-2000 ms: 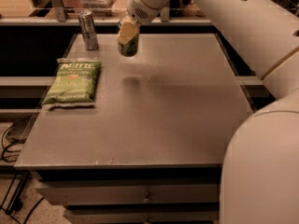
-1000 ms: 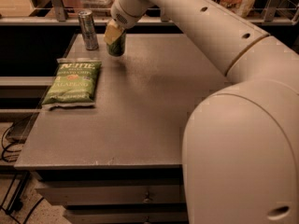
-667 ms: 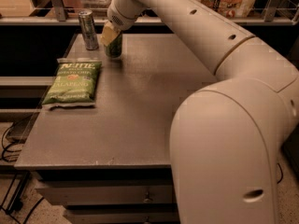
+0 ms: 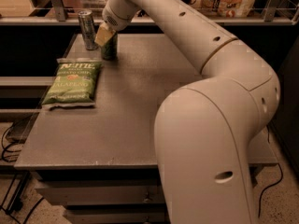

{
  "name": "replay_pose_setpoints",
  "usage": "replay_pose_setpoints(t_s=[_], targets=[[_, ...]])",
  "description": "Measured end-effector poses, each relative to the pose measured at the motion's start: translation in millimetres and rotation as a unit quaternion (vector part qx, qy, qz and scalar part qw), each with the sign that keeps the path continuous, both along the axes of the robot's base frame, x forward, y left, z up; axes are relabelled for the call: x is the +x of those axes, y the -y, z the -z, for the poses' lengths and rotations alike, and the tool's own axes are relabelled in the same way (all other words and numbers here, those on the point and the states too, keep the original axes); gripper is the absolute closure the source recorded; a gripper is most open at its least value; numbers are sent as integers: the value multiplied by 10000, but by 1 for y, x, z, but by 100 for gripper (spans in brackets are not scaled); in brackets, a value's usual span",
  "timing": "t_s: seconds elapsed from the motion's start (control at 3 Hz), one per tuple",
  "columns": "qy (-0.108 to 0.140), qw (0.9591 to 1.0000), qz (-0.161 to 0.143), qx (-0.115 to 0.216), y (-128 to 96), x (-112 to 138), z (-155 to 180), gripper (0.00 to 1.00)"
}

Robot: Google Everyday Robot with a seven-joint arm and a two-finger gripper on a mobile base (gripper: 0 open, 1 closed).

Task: Move green can near redbull can

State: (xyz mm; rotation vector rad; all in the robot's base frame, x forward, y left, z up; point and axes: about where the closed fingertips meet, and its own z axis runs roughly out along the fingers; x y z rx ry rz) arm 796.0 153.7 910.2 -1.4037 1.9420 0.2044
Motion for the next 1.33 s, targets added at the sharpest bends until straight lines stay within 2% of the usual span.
replay_pose_setpoints(t_s=[0.33,1.0,1.33], targets=[[-52,10000,-44,35,-8,2,2,59],[-52,10000,-45,36,-8,2,-1,12],[-93,9996,-174,210,-23,6,-2,0]])
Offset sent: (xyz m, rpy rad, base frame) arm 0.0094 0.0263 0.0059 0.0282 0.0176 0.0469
